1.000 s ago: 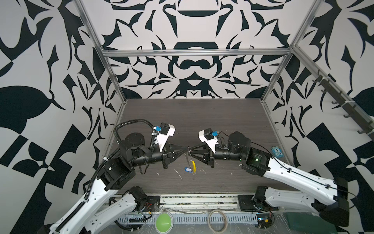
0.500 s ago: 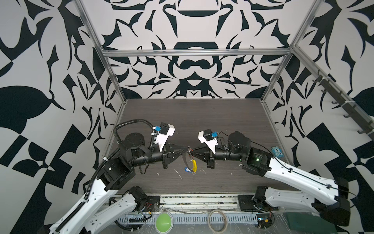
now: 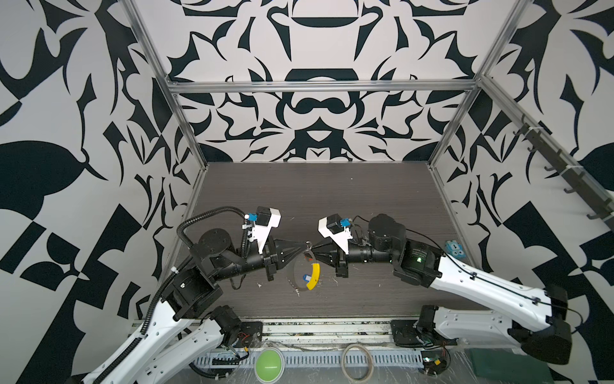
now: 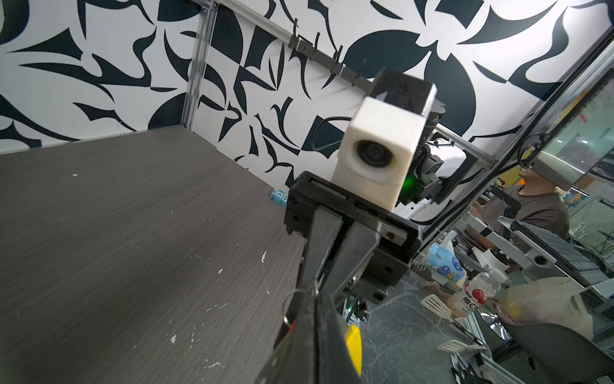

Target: Remove the keys from the keyring

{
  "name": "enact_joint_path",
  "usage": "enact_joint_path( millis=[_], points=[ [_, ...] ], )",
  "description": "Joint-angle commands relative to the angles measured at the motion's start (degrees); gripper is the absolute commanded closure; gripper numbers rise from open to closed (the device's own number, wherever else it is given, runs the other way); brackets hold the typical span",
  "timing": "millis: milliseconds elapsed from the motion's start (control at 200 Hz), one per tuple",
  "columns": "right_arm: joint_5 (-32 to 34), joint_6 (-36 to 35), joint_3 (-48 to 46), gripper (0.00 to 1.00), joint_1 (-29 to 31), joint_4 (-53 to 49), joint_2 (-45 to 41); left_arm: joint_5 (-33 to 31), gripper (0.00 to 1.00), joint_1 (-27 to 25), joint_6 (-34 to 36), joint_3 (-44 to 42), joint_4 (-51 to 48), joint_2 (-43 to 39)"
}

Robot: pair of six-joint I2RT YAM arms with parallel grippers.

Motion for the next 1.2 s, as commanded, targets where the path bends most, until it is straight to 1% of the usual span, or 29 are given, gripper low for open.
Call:
enact_joint_path(
  millis=[0,230,355,520,675,855,965,1080,1135,1195],
  points=[
    [-2.6,-2.4,3.3,1.00,1.8,2.1,0.2,-0.8,1.00,0.0,-1.8,-2.3,9.3,-0.4],
    [-2.8,-3.1,3.3,1.00,2.5,4.5,0.5,-1.2,1.00,0.0,-2.8,-5.1,14.9,-0.4],
    [-3.7,-4.0,4.1,1.00,3.3,3.6,1.2,-1.5,1.00,0.0,-2.6,-5.5,15.5,-0.5],
    [-2.2,-5.5,4.7,1.00,4.3,1.7,1.6,-2.0,1.00,0.0,-2.3,-5.6,15.0,-0.8],
    [0.9,-5.2,2.7,1.00,4.3,0.8,-0.3,-3.6,1.00,0.1,-1.2,-5.4,12.8,-2.9],
    [6.6,-4.2,-2.6,1.00,4.0,0.5,-4.6,-6.3,1.00,0.1,0.3,-5.1,8.7,-5.5],
    [7.8,-3.6,-4.5,1.00,3.3,-0.1,-7.1,-9.1,1.00,0.1,0.9,-5.6,6.3,-6.7],
    [11.1,-3.6,-6.2,1.00,2.9,-1.3,-8.8,-11.7,1.00,0.1,1.0,-7.2,5.7,-8.5],
    [13.4,-2.6,-7.1,1.00,2.0,-1.7,-9.2,-12.7,1.00,0.1,0.9,-7.8,5.4,-9.3],
    [13.2,-0.3,-8.7,1.00,-0.9,-2.0,-9.1,-13.6,1.00,0.1,0.8,-8.3,5.0,-10.1]
  ],
)
